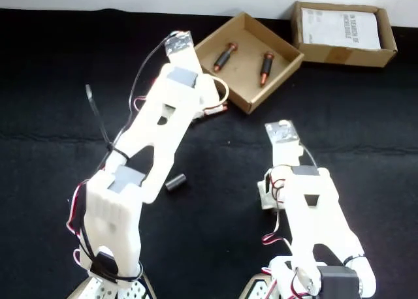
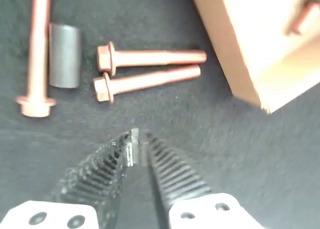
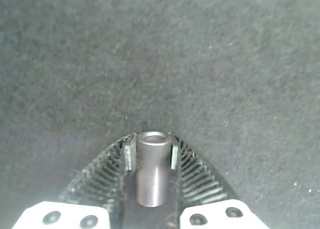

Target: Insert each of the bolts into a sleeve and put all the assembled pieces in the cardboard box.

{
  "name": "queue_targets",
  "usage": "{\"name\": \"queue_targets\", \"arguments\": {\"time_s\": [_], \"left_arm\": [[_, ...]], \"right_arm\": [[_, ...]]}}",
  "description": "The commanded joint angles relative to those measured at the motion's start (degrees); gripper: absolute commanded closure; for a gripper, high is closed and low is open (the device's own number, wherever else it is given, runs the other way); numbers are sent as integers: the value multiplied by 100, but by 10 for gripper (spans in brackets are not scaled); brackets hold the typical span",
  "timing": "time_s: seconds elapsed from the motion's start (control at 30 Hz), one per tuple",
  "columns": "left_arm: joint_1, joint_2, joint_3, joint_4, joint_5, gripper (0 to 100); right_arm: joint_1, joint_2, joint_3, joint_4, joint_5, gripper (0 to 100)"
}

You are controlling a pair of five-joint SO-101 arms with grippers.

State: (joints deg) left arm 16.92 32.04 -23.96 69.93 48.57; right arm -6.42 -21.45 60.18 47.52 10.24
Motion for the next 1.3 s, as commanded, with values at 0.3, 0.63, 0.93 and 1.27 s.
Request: {"name": "queue_targets", "arguments": {"time_s": [0.3,0.63,0.93,1.27], "left_arm": [[-92,1648,-1613,-88,2462,856],[-321,2176,-2633,510,2585,863],[-462,2193,-3257,976,2558,861],[-479,2976,-3284,765,2558,860]], "right_arm": [[75,66,-224,-347,-378,991],[75,66,418,-919,-334,991],[57,66,514,-1042,-334,991],[57,66,514,-1042,-334,991]]}}
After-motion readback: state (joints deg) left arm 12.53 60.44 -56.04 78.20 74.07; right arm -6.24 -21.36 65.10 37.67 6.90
